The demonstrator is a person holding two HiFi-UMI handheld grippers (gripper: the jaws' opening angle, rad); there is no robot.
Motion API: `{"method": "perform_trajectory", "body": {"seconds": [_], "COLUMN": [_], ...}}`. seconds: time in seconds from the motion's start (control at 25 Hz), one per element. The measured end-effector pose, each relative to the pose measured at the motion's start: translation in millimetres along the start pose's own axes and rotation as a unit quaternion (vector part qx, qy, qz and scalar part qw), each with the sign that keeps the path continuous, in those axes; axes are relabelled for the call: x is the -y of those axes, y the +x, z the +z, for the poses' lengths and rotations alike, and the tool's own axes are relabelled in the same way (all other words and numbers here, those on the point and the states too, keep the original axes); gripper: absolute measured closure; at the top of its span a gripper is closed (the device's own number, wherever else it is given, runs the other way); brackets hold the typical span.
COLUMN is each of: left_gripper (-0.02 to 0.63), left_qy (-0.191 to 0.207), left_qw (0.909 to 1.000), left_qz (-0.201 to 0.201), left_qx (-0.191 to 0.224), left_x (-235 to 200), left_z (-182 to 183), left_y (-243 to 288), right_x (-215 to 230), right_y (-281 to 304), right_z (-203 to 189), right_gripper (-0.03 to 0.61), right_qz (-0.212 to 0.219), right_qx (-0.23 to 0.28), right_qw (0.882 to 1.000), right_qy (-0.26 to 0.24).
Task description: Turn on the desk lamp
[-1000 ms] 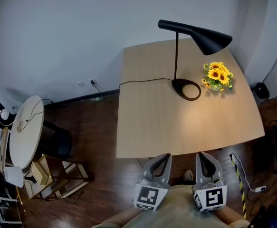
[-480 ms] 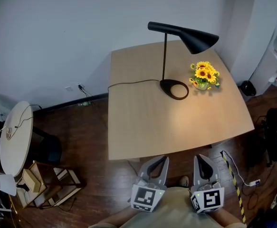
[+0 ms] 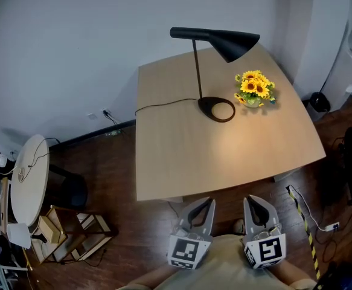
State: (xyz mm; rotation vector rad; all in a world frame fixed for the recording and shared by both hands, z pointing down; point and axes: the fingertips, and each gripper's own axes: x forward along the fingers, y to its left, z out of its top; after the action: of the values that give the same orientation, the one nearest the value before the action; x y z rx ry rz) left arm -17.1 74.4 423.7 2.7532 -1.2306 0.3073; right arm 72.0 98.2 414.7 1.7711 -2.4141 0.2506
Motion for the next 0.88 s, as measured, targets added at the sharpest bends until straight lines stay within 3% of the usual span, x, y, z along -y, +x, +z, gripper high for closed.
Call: {"method": "perform_trajectory", "body": {"seconds": [0.68, 0.88], "left_gripper": [0.614, 0.614], "left_qy": [-0.009, -0.011], "left_qw": [0.9999, 0.9998], "left_qz": [0.013, 0.015], "left_qx": [-0.004, 0.000], "left_x": [2.6, -2.5], "left_z": [-4.8, -2.8], "left_y": [1.3, -4.4], "right_x": [-1.0, -6.7], "right_y": [1.4, 0.5], "right_z": [3.2, 2.9], "right_gripper": [0.578, 0.578], "right_qz": [0.018, 0.025], "right_qx": [0.006, 0.001], "right_qw": [1.000, 1.000], "right_qy": [0.013, -0.016]}}
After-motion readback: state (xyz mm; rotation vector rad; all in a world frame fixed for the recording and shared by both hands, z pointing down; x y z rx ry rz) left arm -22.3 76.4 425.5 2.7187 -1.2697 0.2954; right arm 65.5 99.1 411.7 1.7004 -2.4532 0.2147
